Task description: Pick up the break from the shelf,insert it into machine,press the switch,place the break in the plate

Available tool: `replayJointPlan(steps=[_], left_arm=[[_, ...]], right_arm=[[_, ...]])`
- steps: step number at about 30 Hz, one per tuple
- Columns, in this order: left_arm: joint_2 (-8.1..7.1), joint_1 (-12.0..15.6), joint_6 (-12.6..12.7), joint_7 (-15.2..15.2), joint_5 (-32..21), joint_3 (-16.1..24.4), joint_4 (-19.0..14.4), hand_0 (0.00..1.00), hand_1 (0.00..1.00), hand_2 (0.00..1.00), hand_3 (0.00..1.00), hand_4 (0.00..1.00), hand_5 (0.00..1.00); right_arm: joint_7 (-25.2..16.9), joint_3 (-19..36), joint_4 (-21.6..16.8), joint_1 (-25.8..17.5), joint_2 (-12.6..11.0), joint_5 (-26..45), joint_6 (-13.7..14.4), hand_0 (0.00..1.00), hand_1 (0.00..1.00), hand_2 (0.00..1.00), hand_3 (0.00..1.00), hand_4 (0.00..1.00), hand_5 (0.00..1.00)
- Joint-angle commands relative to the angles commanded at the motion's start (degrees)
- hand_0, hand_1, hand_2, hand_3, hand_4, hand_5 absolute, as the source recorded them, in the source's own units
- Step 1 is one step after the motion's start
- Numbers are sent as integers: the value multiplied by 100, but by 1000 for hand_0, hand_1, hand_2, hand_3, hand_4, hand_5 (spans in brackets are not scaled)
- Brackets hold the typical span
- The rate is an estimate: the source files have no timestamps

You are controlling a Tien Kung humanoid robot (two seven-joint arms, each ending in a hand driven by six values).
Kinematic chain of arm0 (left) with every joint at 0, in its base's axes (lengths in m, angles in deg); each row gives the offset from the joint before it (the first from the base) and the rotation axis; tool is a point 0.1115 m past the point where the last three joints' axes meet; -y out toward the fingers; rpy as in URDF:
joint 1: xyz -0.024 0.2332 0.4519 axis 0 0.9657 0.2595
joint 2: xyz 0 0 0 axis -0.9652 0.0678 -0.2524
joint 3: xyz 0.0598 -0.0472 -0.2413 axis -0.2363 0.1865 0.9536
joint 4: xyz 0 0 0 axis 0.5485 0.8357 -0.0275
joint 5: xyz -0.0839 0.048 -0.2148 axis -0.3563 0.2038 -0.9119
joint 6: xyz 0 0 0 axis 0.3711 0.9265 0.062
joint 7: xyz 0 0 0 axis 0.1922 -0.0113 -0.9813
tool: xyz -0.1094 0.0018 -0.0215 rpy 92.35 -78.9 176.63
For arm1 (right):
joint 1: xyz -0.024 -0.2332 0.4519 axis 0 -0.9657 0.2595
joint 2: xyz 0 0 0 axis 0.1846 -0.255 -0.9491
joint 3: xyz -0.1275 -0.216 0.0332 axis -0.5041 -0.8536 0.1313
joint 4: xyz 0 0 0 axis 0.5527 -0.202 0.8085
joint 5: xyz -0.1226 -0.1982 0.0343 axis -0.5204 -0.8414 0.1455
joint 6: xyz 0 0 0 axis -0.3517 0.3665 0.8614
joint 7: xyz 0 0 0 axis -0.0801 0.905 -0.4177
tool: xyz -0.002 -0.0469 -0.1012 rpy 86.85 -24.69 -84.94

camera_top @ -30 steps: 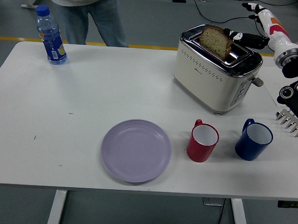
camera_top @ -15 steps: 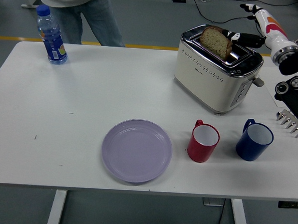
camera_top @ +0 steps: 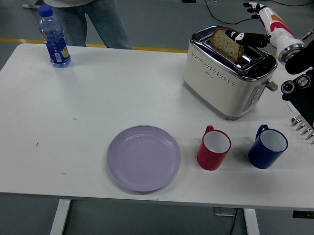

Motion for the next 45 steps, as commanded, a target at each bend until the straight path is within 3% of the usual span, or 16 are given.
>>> replayJointPlan(steps=[14, 45], left_arm=[[-5, 19, -7, -14, 57, 13, 0, 694, 719, 701, 576, 310, 818], [-18, -51, 8, 7, -88, -87, 0, 694, 719, 701, 575, 308, 815]], right_arm=[[-196, -145, 645, 301, 315, 13, -154, 863, 818, 840, 872, 869, 476], [-91, -499, 1974, 1040, 1040, -438, -497, 786, 724, 752, 797, 843, 439]])
